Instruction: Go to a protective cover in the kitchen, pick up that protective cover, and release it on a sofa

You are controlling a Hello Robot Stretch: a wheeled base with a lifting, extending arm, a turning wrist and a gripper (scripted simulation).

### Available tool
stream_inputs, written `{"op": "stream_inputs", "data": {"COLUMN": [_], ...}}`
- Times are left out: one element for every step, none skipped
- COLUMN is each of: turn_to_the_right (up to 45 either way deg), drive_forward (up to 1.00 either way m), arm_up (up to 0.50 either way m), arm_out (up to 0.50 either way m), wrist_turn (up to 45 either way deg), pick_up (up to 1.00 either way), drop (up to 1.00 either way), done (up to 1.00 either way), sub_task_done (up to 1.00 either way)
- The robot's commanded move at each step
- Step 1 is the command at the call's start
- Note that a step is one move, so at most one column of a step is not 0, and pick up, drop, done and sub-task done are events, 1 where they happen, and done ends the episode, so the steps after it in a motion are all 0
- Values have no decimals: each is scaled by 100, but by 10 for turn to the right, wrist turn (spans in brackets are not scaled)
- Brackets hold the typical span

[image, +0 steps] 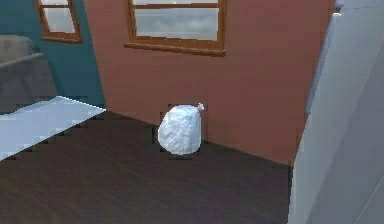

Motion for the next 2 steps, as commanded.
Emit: {"op": "stream_inputs", "data": {"turn_to_the_right": [0, 0], "drive_forward": [0, 0], "arm_up": [50, 38], "arm_out": [0, 0], "wrist_turn": [0, 0], "pick_up": [0, 0], "drop": [0, 0], "done": [0, 0], "sub_task_done": [0, 0]}}
